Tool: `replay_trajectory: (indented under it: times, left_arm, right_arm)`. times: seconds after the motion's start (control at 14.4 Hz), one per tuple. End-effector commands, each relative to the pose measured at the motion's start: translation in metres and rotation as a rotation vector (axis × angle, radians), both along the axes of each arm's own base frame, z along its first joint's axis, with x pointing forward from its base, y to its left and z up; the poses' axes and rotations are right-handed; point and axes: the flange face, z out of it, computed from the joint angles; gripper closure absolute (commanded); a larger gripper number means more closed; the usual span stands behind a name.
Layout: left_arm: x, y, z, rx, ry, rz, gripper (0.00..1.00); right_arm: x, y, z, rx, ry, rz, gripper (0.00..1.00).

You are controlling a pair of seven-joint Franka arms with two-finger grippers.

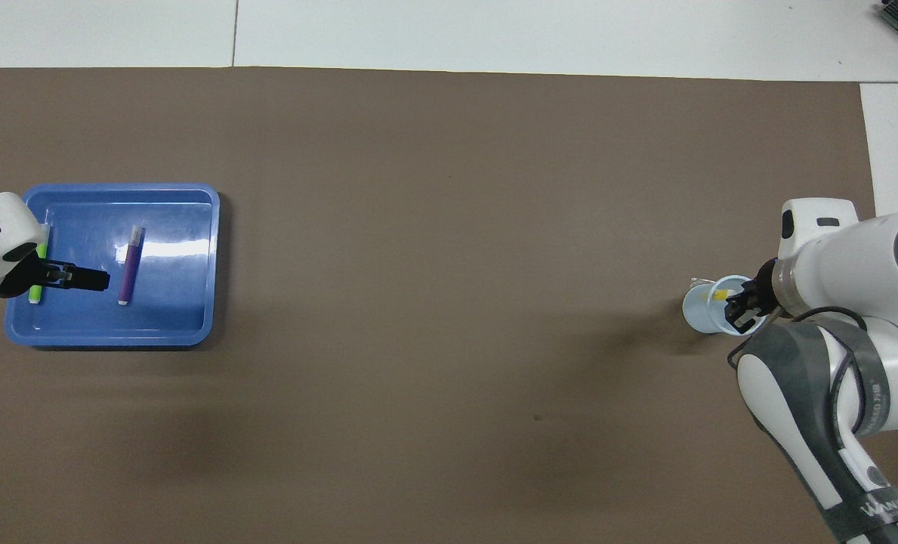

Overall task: Transfer and insert pens with both arms
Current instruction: 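Insert the yellow pen into the cup while the left gripper grasps purple pen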

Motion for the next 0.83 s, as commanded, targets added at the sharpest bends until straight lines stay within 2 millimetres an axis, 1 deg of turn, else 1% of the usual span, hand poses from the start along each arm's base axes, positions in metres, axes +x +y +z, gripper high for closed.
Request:
replay_trajectory:
  times: [0.0,0.07,0.14,0.21,0.28,0.35,0.48,0.55,0.69,0.76]
  left_arm:
    - [0.012,0.003,-0.030,0.013,-0.005,-0.030,0.00]
    - [0.015,0.002,-0.036,0.013,-0.007,-0.033,0.00]
    - [0.016,0.003,-0.042,0.012,-0.004,-0.034,0.00]
    - [0.019,0.002,-0.048,0.010,-0.003,-0.036,0.00]
    - [0.022,0.001,-0.051,0.009,-0.002,-0.039,0.00]
    - [0.023,0.000,-0.058,0.007,0.007,-0.041,0.00]
    - [0.026,-0.005,-0.064,0.004,-0.001,-0.048,0.00]
    - [0.029,-0.006,-0.072,0.002,-0.007,-0.047,0.00]
    - [0.032,-0.011,-0.082,0.002,-0.017,-0.055,0.00]
    - [0.033,-0.011,-0.087,0.002,-0.018,-0.055,0.00]
  right_arm:
    - [-0.008,-0.014,-0.010,0.000,0.007,-0.008,0.68]
    - [-0.009,-0.015,-0.011,0.001,0.010,-0.010,0.65]
    - [-0.009,-0.015,-0.011,0.001,0.012,-0.007,0.58]
    - [-0.009,-0.016,-0.011,0.000,0.020,-0.009,0.54]
    - [-0.010,-0.016,-0.009,-0.001,0.029,-0.009,0.54]
    - [-0.009,-0.015,0.001,-0.002,0.035,-0.011,0.53]
    - [-0.008,-0.011,0.016,0.018,0.069,-0.029,0.53]
    - [-0.009,-0.010,0.023,0.036,0.086,-0.043,0.53]
    - [-0.011,-0.010,0.033,0.067,0.120,-0.067,0.53]
    - [-0.011,-0.009,0.041,0.081,0.129,-0.076,0.53]
